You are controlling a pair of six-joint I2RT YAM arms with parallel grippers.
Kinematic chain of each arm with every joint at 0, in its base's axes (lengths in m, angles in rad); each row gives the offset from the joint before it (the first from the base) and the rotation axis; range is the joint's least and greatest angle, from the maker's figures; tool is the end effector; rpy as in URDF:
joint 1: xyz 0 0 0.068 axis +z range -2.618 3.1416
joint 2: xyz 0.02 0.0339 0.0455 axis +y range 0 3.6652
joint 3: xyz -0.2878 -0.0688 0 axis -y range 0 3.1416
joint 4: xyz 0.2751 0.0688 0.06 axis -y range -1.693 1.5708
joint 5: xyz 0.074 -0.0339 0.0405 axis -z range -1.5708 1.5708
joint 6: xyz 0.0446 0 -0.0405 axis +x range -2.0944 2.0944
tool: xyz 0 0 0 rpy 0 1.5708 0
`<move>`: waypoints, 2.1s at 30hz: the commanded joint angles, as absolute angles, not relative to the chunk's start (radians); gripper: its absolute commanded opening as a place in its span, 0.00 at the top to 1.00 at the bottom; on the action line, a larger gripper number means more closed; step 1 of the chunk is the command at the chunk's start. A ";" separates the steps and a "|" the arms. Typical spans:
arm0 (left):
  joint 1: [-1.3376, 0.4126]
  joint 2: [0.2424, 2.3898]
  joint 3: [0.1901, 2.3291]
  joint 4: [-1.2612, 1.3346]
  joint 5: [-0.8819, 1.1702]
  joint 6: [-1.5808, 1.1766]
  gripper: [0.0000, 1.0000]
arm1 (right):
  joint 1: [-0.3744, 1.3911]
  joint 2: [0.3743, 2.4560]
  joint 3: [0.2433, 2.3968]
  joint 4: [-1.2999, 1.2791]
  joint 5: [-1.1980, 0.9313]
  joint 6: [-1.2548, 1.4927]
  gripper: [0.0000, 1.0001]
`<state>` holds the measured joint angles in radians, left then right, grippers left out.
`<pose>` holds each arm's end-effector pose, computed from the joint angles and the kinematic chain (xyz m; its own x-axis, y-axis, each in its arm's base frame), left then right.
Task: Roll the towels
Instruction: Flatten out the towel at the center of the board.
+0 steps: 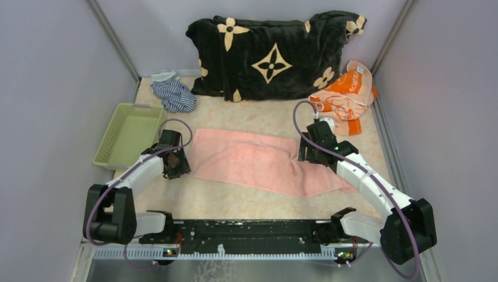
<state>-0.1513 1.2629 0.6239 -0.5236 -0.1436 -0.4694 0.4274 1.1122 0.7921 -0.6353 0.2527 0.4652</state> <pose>0.2345 -0.0293 0.1634 -0.8513 -0.3231 -0.4134 -0.3275 0.9428 -0.0624 0.2233 0.0894 0.2463 -0.7852 0.1196 -0.6075 0.0921 0.9928 0.0765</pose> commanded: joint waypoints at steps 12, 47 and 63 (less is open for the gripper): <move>-0.192 1.331 0.669 -0.519 -0.246 -0.470 1.00 | 0.340 1.099 0.817 -0.670 0.289 0.478 0.29; 0.050 1.224 0.787 -0.360 -0.266 -0.352 1.00 | 0.012 1.832 1.182 -0.584 0.266 0.567 0.58; 0.050 1.206 0.730 -0.308 -0.194 -0.332 1.00 | -0.090 1.526 0.978 -0.655 0.267 0.533 0.48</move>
<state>0.0483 1.2228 0.7406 -0.3420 -0.2176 -0.3553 -0.0460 1.6016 1.0805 -0.6479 0.2794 0.5343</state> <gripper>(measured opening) 0.012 0.539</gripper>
